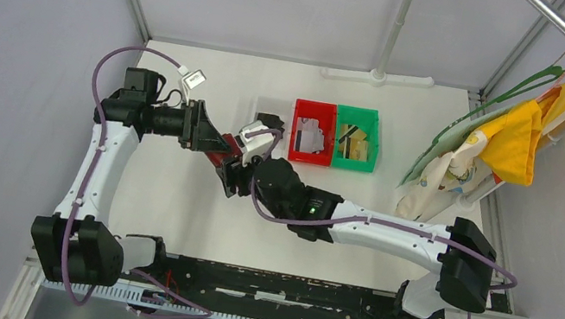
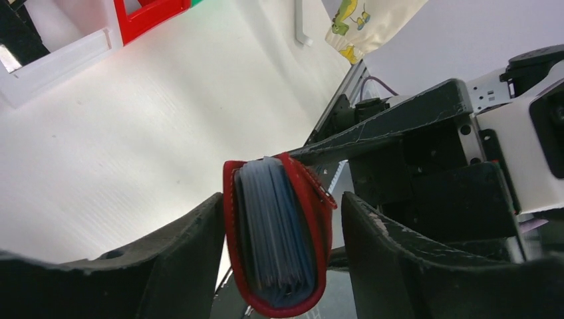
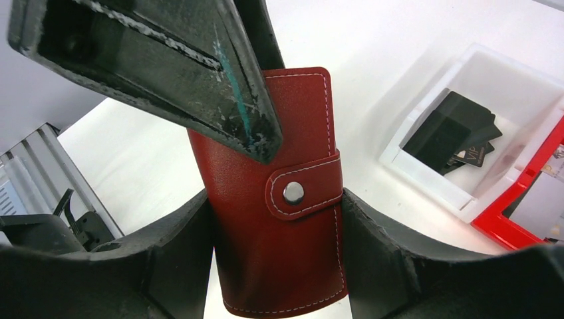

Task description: Take the credit cards out of the card holder

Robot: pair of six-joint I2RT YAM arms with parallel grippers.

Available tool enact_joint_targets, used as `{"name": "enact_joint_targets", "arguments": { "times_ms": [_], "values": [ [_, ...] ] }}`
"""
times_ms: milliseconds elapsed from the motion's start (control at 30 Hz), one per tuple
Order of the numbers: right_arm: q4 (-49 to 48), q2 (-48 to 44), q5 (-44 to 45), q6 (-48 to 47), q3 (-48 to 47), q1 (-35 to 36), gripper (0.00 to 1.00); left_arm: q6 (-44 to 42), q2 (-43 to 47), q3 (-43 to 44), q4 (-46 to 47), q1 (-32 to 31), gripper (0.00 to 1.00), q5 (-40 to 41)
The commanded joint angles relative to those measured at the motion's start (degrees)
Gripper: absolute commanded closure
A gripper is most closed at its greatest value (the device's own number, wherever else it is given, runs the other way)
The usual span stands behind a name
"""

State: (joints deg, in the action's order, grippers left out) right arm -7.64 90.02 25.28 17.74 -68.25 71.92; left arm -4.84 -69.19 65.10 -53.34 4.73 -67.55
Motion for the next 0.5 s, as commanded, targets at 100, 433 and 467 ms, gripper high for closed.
{"name": "enact_joint_targets", "arguments": {
  "times_ms": [100, 433, 467],
  "values": [
    [-4.6, 0.6, 2.7, -0.3, -4.9, 0.2, 0.38, 1.5, 1.5, 1.8, 1.0, -0.1, 0.53, -2.0],
    [-2.5, 1.0, 8.0, -3.9, -6.5, 0.1, 0.34, -7.1, 0.9, 4.2, -9.4, -0.1, 0.42, -1.8],
    [-2.5, 1.1, 8.0, -3.8, -6.6, 0.2, 0.33, -7.7, 0.9, 4.2, -9.9, -0.1, 0.43, -2.0]
  ]
}}
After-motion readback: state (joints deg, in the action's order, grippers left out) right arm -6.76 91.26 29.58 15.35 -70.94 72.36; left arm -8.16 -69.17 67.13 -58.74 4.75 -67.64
